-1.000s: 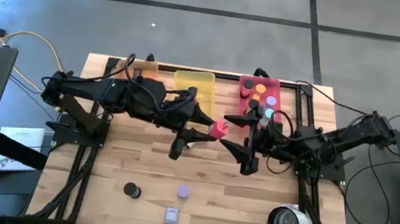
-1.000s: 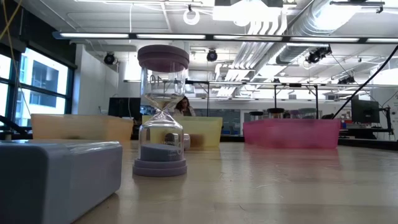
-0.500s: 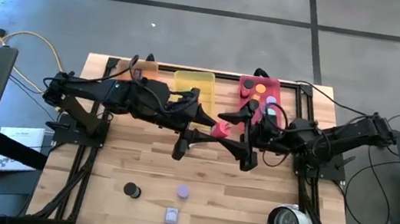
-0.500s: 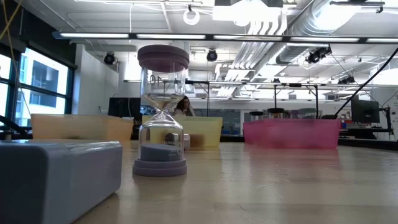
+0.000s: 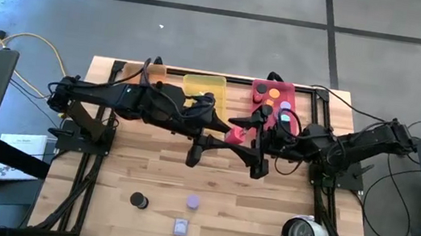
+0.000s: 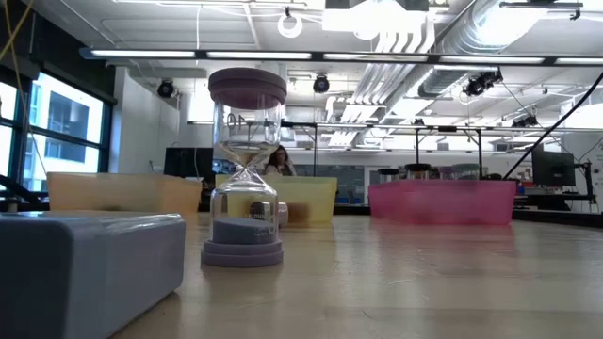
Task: Pick & Place Office items
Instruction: Put the pink charger adapter into the yellow bin
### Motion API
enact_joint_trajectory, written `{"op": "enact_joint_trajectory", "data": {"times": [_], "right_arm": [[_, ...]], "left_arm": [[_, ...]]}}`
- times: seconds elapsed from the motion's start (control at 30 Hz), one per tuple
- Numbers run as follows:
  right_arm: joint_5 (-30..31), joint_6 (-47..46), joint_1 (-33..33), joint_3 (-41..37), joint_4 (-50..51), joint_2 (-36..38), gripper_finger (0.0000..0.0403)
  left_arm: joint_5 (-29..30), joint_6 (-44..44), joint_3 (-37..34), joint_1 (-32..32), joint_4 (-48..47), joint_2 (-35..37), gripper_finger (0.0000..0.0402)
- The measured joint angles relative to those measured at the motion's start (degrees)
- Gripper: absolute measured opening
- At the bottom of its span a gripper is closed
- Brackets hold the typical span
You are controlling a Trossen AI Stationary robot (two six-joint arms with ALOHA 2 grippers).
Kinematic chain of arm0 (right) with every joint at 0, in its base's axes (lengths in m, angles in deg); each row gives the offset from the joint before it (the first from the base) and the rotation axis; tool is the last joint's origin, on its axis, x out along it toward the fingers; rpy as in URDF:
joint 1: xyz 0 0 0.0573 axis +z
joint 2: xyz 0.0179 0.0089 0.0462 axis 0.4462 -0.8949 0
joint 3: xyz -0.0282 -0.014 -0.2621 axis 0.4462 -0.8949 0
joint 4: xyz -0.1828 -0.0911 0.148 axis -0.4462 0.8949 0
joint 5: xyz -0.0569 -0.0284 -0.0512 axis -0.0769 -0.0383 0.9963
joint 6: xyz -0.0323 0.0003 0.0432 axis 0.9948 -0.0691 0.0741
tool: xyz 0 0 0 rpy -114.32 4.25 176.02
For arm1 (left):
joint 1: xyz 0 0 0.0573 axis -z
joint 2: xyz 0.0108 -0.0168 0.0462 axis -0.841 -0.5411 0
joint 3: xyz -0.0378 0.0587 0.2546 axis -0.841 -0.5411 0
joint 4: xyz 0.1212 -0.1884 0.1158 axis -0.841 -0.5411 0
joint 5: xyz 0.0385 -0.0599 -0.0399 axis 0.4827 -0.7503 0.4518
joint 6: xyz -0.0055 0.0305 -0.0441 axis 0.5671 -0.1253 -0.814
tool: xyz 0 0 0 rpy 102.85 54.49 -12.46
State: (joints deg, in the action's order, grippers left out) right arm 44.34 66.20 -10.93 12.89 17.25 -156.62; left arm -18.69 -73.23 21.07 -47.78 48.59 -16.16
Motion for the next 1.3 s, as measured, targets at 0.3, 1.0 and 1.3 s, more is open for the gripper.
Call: {"op": "enact_joint_trajectory", "data": {"times": [0.3, 1.0, 1.3], "right_arm": [[-1.7, 0.1, 0.0, 0.0, -0.1, 0.0, 0.0259], [-5.3, -7.4, -4.2, 0.1, 4.7, 0.1, 0.0138], [-7.9, -9.9, -5.2, 0.1, 7.9, 0.1, 0.0138]], "left_arm": [[-0.6, -0.1, 0.0, -0.7, -0.4, -0.1, 0.0145], [-2.3, 0.8, 0.0, -1.9, -2.7, -0.1, 0.0162], [-1.7, -1.2, 0.0, -1.8, -4.7, -0.1, 0.0167]]}}
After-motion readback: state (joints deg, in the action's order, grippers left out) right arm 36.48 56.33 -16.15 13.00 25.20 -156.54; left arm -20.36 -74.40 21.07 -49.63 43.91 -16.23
